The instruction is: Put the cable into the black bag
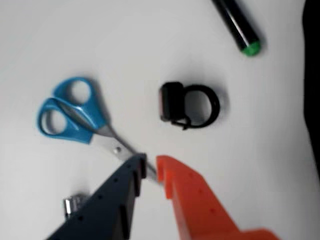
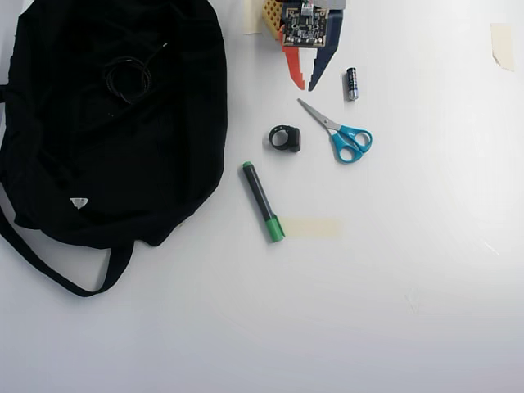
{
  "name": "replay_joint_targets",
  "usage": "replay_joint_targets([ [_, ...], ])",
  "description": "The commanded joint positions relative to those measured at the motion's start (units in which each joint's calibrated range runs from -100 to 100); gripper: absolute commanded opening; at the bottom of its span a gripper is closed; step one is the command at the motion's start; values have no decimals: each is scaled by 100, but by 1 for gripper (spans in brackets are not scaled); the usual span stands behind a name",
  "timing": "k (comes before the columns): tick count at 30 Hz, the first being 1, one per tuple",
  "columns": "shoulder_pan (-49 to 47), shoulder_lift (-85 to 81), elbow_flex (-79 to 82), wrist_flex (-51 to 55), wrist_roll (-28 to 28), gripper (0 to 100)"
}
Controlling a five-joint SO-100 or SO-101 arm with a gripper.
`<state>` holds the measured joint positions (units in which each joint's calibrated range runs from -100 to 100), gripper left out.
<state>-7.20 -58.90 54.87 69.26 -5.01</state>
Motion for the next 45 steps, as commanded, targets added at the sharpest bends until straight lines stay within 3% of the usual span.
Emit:
replay_joint_targets([
  [1, -73, -483, 586, -337, 13, 3],
  [22, -357, -3578, 3479, -294, 29, 2],
  [45, -402, -3993, 4441, -294, 18, 2],
])
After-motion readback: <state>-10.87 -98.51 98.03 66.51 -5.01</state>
